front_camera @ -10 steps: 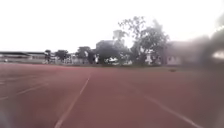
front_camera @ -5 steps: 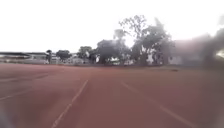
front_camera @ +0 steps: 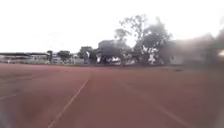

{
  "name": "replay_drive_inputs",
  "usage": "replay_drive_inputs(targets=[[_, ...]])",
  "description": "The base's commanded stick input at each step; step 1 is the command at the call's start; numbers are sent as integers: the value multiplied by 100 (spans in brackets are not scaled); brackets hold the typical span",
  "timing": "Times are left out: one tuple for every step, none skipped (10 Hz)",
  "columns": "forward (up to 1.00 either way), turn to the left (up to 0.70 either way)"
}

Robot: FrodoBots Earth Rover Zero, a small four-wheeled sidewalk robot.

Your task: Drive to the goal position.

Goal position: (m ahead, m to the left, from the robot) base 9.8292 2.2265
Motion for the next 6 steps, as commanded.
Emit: replay_drive_inputs(targets=[[70, 0], [70, 0], [70, 0], [70, 0], [70, 0], [70, 0]])
